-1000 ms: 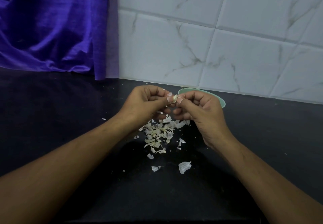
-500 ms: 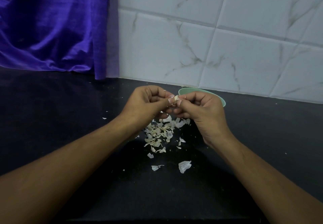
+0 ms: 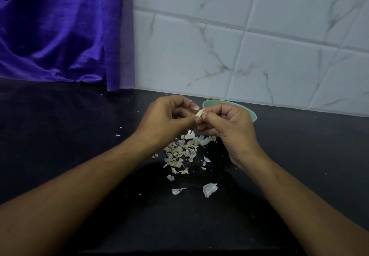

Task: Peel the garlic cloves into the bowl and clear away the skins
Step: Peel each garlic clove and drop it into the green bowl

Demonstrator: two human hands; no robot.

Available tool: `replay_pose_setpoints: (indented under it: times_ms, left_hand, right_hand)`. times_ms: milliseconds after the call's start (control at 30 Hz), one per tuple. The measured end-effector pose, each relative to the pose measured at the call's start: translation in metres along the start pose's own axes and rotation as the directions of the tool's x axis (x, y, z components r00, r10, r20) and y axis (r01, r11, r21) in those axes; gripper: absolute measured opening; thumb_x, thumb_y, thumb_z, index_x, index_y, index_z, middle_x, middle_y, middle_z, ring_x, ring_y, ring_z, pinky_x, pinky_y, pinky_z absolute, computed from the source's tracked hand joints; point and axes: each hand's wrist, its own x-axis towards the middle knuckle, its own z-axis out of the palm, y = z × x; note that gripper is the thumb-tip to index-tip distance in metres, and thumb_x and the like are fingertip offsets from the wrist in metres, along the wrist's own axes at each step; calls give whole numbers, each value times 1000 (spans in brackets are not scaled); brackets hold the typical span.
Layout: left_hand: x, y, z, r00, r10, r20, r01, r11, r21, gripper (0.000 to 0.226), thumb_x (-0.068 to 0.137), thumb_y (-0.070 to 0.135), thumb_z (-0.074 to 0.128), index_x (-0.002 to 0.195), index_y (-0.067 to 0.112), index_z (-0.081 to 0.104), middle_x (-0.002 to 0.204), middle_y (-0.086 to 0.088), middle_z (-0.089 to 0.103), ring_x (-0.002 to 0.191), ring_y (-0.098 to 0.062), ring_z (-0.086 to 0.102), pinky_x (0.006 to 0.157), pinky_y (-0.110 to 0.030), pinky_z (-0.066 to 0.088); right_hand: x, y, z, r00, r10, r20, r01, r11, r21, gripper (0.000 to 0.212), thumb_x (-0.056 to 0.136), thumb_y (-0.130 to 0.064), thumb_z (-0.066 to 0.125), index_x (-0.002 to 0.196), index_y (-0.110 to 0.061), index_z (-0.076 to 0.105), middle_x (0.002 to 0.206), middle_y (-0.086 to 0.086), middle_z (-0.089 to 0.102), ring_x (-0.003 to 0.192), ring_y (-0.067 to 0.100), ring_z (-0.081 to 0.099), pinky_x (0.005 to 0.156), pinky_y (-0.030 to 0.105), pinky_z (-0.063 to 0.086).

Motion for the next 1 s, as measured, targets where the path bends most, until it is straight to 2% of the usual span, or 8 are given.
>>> replay_pose_setpoints:
  times_ms: [133,267,367,433,567,633,767,1000]
  left_hand:
    - [-1,-1,1,999,31,-30,-30,999,40,9,88,18,83,97,19,79,82,-1,78,78,-27,76,74,-47,65]
    - [0,-1,1,999,-38,-32,35,995,-88,7,92,17,79,98,16,80,89,-11,78,85,-38,75,73,-55,64]
    - [1,1,-1,997,-78,-23,72,977,-199,10,93,12,75,103,10,78,96,-20,76,80,-22,74,63,-34,63]
    - [2,1,-2,995,-98,-29,88,969,-232,11,93,10,75,105,10,77,98,-23,75,82,-20,71,62,-28,61]
    - [3,0,-4,992,-121,-27,111,963,-245,10,94,10,75,103,12,76,100,-23,74,84,-21,70,62,-27,60]
    - [2,1,-4,993,-120,-6,115,961,-251,10,94,10,75,103,14,77,100,-19,75,85,-20,71,63,-28,60]
    - [2,0,-5,991,-131,24,133,959,-250,11,94,10,74,104,12,78,102,-19,76,86,-19,72,66,-30,63]
    - [3,-1,-7,990,-139,36,144,961,-237,12,90,11,79,100,6,76,96,-20,76,82,-17,73,67,-32,63]
  right_hand:
    - [1,-1,0,999,37,15,-37,999,5,15,91,8,64,84,-2,73,78,12,76,66,22,71,69,39,66]
    - [0,2,-1,998,66,22,-66,998,13,13,92,6,64,85,-2,72,72,10,73,66,23,71,64,34,63]
    - [-2,3,4,993,79,85,-80,997,15,10,96,2,64,91,-3,71,81,13,75,69,26,73,69,39,65]
    - [-2,2,5,993,70,98,-69,998,-13,14,99,-2,61,92,-6,71,82,7,75,71,28,74,71,42,65]
    - [-3,-1,2,996,38,84,-32,997,-67,15,102,-16,63,93,-10,72,86,4,75,72,26,74,72,45,64]
    - [-3,-2,0,998,4,69,0,998,-61,8,95,-13,72,94,-6,72,84,6,74,73,28,73,74,47,64]
    - [-3,-4,0,997,19,71,-20,1000,8,25,80,-17,81,98,-4,69,93,16,76,72,29,73,74,48,64]
    - [-1,-3,-4,998,15,65,-14,1000,-12,6,93,-8,73,95,-4,76,91,15,78,73,27,73,72,39,66]
